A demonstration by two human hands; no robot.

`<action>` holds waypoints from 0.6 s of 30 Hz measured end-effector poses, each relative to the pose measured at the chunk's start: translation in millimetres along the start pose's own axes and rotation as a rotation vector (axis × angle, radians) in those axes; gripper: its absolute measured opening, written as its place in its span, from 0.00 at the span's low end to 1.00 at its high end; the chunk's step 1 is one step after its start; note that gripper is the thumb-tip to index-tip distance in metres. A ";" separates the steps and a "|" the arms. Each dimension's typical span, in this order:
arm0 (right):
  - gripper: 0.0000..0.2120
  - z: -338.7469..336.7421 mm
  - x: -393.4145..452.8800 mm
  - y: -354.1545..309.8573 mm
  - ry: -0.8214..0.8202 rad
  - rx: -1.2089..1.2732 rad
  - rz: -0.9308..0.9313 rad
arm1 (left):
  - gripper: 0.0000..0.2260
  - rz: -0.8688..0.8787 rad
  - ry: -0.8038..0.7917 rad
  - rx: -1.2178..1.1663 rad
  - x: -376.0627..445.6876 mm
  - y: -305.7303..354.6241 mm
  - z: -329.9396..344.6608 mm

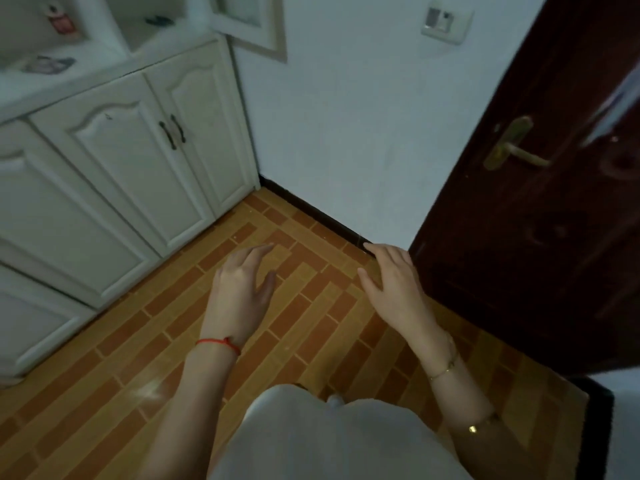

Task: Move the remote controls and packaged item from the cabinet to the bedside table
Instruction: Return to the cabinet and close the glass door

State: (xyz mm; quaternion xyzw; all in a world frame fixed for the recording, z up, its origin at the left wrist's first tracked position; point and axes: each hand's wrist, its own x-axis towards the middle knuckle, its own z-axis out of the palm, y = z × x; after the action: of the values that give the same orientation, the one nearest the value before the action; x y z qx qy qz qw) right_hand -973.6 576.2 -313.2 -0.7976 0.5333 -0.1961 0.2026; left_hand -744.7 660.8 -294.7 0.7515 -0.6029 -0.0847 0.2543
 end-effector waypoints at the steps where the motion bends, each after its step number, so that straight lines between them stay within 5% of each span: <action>1: 0.22 1.6 18.2 0.5 -0.019 0.003 -0.020 | 0.18 -0.030 0.012 0.005 10.6 -2.8 1.1; 18: 0.21 78.6 332.9 -40.3 -0.157 0.059 -0.224 | 0.17 -0.270 0.137 0.016 258.8 -107.7 8.7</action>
State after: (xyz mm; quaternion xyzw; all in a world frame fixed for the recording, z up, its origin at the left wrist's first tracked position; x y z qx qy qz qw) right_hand -783.0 289.7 -325.7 -0.8589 0.4172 -0.1698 0.2438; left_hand -588.6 428.2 -307.9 0.8317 -0.4782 -0.0621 0.2752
